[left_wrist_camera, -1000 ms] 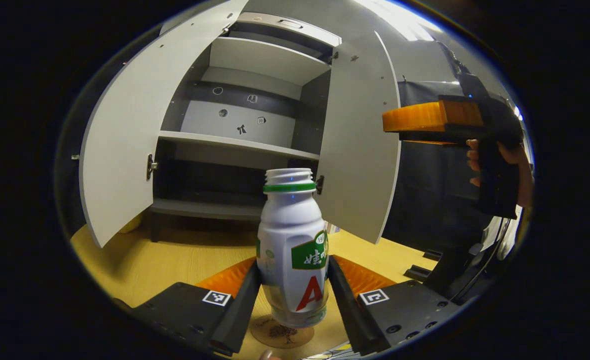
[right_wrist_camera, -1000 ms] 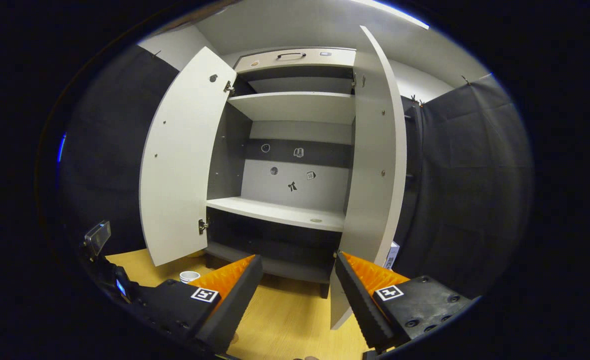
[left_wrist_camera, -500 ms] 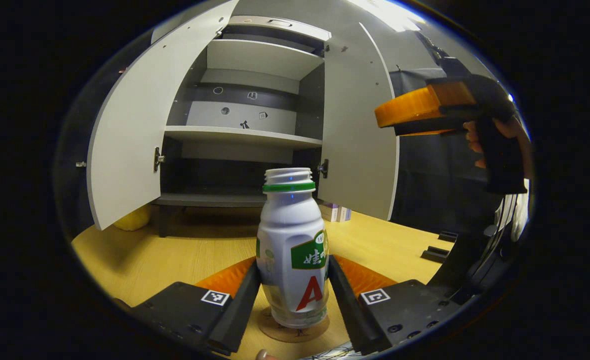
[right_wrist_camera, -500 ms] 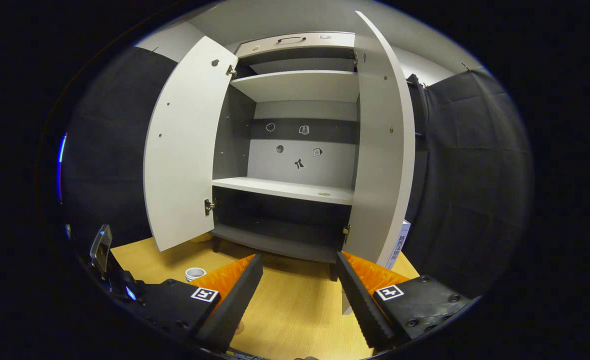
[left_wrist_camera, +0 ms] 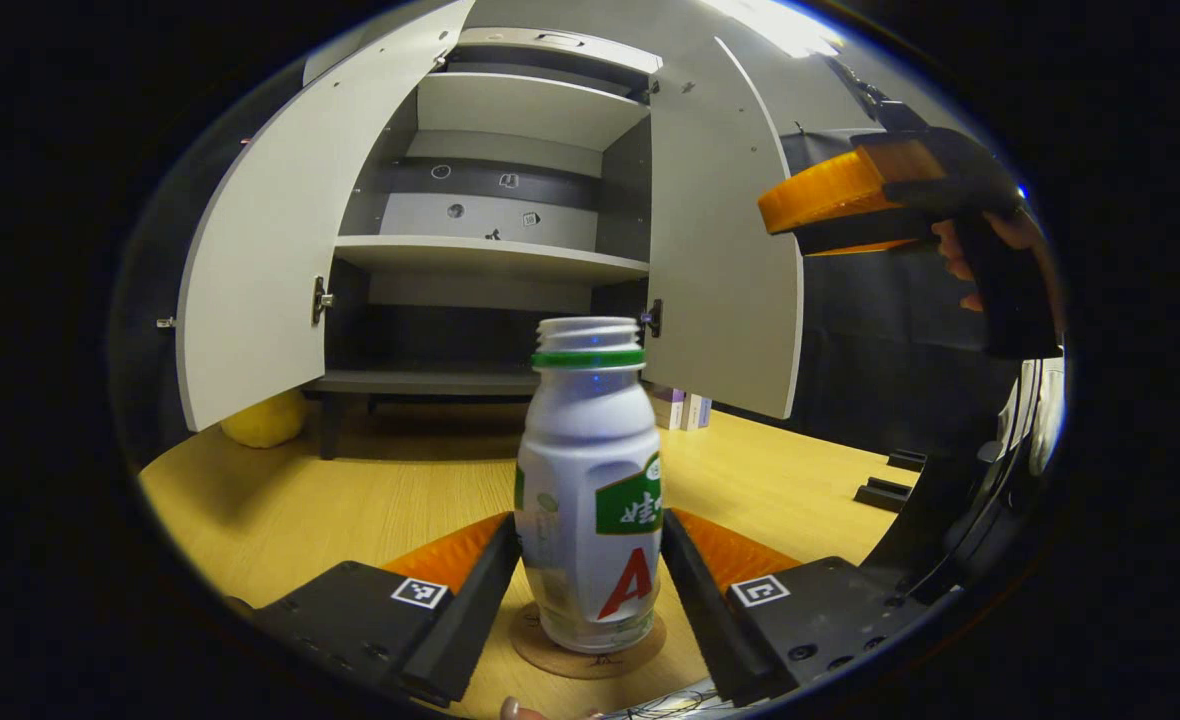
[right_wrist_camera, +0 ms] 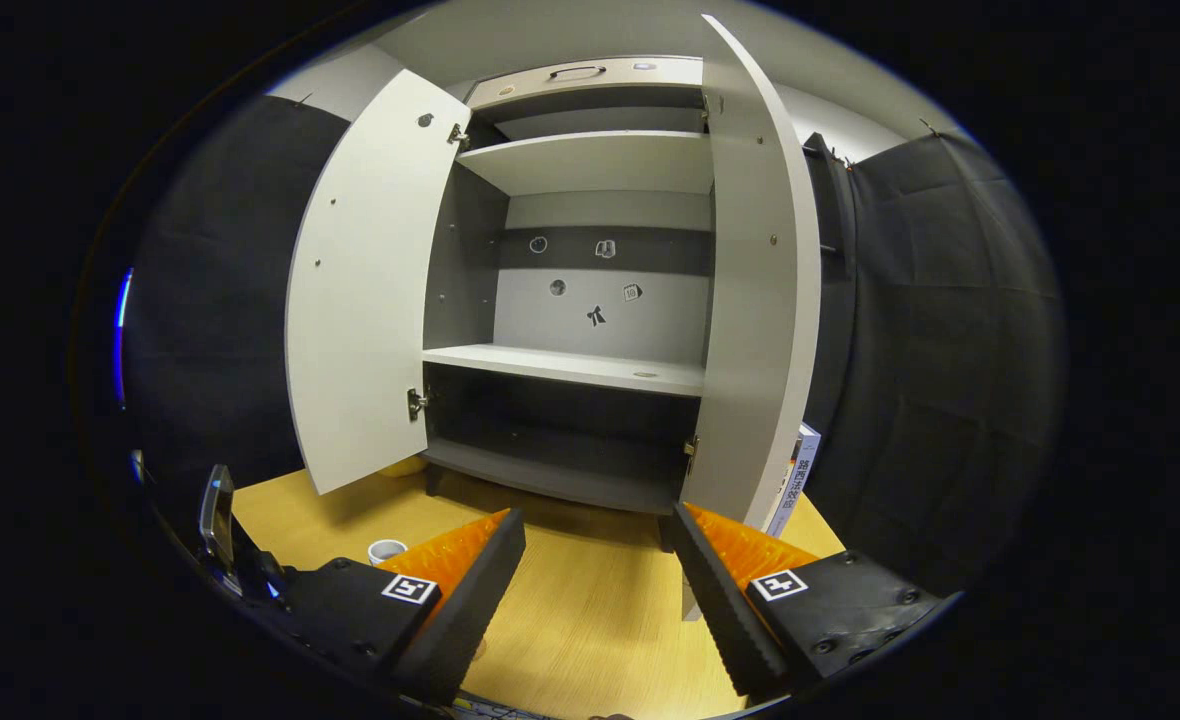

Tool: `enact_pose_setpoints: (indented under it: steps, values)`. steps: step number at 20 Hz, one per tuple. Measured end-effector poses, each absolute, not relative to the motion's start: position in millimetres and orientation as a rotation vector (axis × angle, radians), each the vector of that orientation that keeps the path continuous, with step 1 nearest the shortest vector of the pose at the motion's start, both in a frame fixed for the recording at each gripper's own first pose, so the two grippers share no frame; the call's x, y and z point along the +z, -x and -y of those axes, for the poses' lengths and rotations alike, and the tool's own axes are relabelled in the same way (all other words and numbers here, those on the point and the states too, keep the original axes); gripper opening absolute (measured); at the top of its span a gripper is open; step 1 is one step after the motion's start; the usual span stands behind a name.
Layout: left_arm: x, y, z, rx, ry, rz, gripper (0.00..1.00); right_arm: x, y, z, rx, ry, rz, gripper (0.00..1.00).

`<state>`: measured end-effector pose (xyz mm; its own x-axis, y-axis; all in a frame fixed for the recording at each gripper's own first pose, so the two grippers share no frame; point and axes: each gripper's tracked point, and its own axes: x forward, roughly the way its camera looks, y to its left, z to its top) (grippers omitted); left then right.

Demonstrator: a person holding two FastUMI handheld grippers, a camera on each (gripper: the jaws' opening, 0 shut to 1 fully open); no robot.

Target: Grasp the bottle in the cabinet with the left hand and place it on the coaster, then close the right door with the right hand and the left door with the left hand.

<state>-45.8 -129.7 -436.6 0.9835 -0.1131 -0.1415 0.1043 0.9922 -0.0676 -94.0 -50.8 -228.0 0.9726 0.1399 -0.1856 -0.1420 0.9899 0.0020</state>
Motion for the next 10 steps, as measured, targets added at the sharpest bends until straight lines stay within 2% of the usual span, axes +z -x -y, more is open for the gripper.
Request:
enact_pose_setpoints:
  steps: [1, 2, 10]
  values:
    - [-435.8, 45.0, 126.0, -0.092, 0.056, -0.145, 0.96, -228.3, 93.3, 51.5, 0.142, 0.013, -0.186, 0.98]
    - [-435.0, 44.0, 121.0, -0.07, 0.044, -0.142, 0.99, -228.9, 92.7, 52.5, 0.142, 0.016, -0.189, 0.98]
    - [-404.0, 37.8, 128.0, -0.086, 0.005, -0.114, 0.97, -219.3, 89.6, 49.5, 0.163, -0.009, -0.176, 0.98]
